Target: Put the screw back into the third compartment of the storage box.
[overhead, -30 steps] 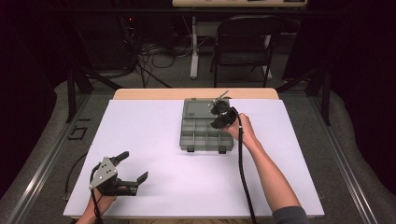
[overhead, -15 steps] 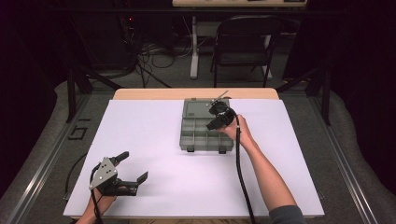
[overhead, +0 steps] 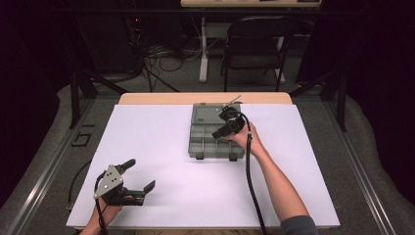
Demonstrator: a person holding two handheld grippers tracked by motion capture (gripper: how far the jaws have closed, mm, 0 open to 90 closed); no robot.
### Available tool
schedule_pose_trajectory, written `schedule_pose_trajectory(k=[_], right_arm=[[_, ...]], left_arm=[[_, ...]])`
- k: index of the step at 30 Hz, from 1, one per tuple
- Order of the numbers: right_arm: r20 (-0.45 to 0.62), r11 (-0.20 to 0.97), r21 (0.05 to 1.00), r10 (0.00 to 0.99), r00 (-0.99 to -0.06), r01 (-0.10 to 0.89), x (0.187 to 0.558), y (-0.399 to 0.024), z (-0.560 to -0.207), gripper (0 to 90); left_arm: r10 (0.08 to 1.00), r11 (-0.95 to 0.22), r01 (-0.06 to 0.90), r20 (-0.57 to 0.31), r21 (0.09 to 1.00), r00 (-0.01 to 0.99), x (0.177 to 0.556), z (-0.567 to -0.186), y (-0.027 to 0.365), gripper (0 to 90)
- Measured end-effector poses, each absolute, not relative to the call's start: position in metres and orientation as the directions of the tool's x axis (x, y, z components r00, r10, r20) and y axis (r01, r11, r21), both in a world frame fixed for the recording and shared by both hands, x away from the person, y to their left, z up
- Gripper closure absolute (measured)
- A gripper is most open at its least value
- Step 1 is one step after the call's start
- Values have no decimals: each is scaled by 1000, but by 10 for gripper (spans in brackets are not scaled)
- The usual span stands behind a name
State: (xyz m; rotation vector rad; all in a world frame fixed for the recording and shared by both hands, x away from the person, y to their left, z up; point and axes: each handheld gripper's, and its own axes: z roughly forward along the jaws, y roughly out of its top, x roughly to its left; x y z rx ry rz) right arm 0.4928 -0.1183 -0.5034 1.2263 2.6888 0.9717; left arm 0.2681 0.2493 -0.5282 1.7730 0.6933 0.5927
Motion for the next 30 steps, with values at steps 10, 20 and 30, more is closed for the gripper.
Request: schedule_pose_trajectory(k=[10, 20, 30], right_arm=[[129, 501, 629, 687, -715, 594, 478, -128, -488, 288], [42, 528, 686, 659, -751, 501, 432, -140, -473, 160], [-48, 551, 736, 623, -781, 394, 372, -154, -469, 127]], left_arm=[[708, -242, 166, 57, 956, 704, 267, -528, 250, 3], [709, -241, 166, 56, 956, 703, 267, -528, 250, 2], [709, -243, 168, 57, 955, 702, 267, -528, 250, 2]])
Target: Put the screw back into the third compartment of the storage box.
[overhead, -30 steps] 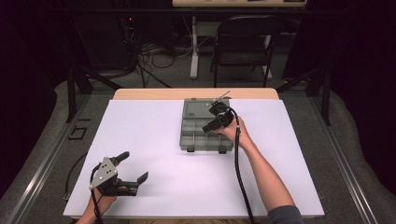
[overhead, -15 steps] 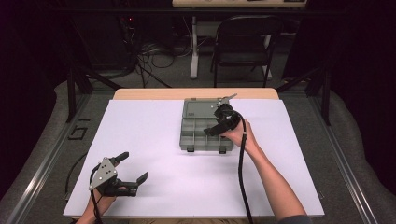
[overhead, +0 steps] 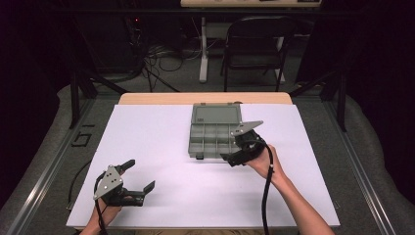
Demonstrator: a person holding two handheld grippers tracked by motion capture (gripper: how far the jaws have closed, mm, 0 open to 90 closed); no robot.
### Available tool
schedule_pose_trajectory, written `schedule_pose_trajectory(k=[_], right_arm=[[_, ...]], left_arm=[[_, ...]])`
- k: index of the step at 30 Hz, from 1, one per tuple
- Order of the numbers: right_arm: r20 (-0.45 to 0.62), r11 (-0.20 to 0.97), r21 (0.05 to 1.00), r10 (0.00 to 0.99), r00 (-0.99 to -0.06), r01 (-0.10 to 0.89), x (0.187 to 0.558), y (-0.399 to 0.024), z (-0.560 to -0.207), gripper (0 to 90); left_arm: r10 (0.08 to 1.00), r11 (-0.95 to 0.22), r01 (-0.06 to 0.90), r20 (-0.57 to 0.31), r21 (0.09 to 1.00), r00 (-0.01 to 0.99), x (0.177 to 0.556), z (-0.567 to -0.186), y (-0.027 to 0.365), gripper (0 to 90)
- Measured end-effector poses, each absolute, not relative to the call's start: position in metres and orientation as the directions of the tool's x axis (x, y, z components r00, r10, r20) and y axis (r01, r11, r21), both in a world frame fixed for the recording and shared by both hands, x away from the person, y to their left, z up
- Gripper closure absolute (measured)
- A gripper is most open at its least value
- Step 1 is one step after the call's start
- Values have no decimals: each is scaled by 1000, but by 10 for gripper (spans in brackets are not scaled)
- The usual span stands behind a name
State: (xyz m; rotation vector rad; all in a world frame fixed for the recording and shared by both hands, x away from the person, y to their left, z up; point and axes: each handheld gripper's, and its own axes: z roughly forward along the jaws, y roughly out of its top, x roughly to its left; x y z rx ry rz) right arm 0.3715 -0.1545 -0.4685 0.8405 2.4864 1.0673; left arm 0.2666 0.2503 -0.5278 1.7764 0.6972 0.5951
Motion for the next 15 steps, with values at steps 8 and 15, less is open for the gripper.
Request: schedule_pose_trajectory(k=[8, 15], right_arm=[[-85, 522, 785, 624, -777, 334, 322, -177, -481, 43], [-84, 476, 820, 651, -755, 318, 292, -203, -501, 0]], left_arm=[[709, -244, 167, 58, 955, 703, 267, -528, 250, 2], [709, -244, 167, 59, 955, 703, 267, -528, 250, 2]])
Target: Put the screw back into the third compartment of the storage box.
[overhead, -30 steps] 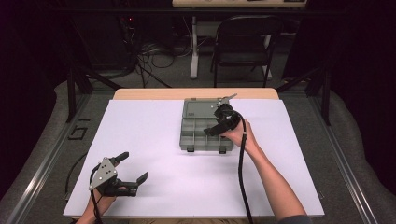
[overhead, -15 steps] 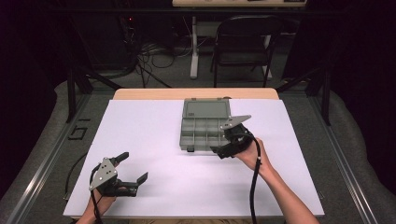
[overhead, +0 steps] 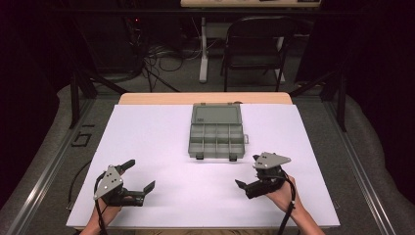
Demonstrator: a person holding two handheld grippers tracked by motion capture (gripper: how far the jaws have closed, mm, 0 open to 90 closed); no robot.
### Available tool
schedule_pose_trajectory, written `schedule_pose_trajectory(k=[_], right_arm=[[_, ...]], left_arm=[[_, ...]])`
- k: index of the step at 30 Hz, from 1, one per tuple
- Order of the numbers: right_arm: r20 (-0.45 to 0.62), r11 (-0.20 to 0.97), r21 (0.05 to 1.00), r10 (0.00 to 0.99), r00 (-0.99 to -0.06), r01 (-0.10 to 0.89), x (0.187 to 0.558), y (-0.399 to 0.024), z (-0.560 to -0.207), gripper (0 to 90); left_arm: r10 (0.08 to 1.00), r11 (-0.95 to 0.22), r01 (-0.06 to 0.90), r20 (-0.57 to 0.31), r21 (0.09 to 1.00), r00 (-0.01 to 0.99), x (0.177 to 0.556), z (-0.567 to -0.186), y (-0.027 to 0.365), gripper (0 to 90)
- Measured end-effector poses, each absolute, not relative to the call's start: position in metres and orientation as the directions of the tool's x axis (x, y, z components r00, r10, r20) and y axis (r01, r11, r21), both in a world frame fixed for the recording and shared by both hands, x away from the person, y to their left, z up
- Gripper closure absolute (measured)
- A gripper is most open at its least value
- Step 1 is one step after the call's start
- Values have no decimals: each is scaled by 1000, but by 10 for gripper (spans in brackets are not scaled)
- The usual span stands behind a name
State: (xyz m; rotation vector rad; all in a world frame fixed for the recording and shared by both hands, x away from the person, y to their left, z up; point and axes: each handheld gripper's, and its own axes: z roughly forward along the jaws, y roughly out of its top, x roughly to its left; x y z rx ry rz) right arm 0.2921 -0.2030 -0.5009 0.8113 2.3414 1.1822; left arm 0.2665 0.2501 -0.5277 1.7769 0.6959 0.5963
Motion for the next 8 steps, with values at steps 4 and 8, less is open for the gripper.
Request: schedule_pose_trajectory(k=[4, 8], right_arm=[[-73, 439, 841, 671, -738, 316, 277, -219, -509, 0], [-65, 407, 859, 691, -720, 312, 267, -232, -514, 0]], left_arm=[[712, -244, 169, 58, 955, 700, 267, -528, 250, 2], [710, -247, 173, 57, 954, 701, 268, -528, 249, 2]])
